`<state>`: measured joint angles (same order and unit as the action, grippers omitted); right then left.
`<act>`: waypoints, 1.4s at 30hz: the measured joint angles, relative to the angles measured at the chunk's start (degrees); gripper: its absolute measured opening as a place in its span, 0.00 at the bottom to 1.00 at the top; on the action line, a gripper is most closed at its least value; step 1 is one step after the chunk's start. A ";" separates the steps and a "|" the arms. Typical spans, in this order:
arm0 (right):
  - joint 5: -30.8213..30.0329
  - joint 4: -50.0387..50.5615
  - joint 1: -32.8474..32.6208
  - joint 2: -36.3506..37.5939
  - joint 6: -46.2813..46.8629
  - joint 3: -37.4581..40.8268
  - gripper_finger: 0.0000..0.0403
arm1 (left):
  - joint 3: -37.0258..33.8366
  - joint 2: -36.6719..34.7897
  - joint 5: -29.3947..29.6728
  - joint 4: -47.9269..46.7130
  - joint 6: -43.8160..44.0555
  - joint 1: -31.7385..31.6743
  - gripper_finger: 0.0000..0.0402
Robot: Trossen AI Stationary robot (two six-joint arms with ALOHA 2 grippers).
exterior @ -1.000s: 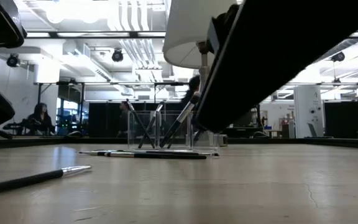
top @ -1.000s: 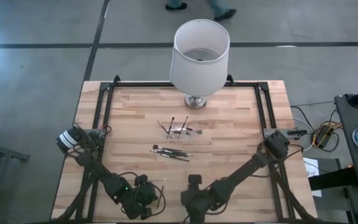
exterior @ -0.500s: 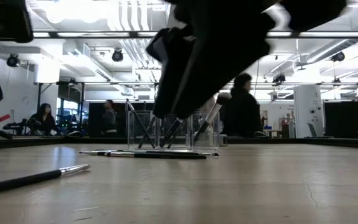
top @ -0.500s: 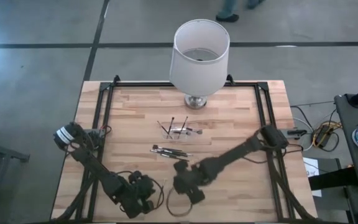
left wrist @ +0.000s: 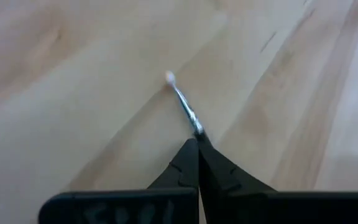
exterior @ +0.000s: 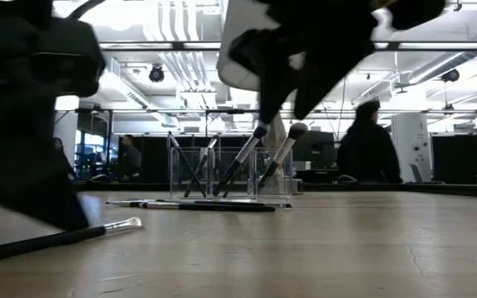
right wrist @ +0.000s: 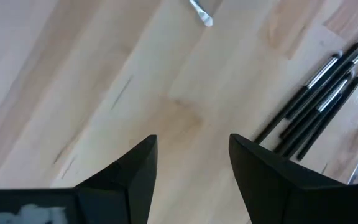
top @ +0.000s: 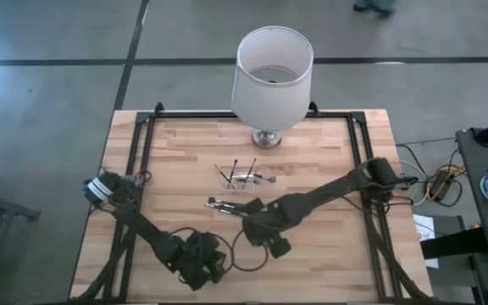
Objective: Put items in baskets/containers
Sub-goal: Put the eyeshadow brush into the transparent organizer
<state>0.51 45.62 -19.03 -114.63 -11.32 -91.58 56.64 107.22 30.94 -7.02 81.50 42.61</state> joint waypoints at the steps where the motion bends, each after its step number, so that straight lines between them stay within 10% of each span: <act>1: 0.00 -0.25 -0.35 1.26 -0.12 1.34 0.48 | 0.00 0.08 1.00 0.81 -1.02 -0.33 0.00; 12: -0.17 -9.43 -1.29 12.65 6.20 16.66 0.48 | 1.01 3.53 -3.89 12.56 -14.91 -9.73 0.00; 23: -0.05 -17.79 -0.65 12.74 5.71 20.84 0.48 | 12.66 -1.56 1.39 1.25 -18.65 -6.24 0.00; 29: -0.09 -20.62 1.53 10.72 4.91 18.54 0.48 | 20.57 0.34 -1.88 -20.10 -0.34 0.86 0.00; 42: 3.91 -21.05 2.97 5.29 7.48 13.47 0.48 | 30.36 11.67 -5.92 -32.01 19.92 6.97 0.00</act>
<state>4.42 24.56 -16.05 -109.34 -3.84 -78.11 87.00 118.88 25.01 -39.03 101.42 49.58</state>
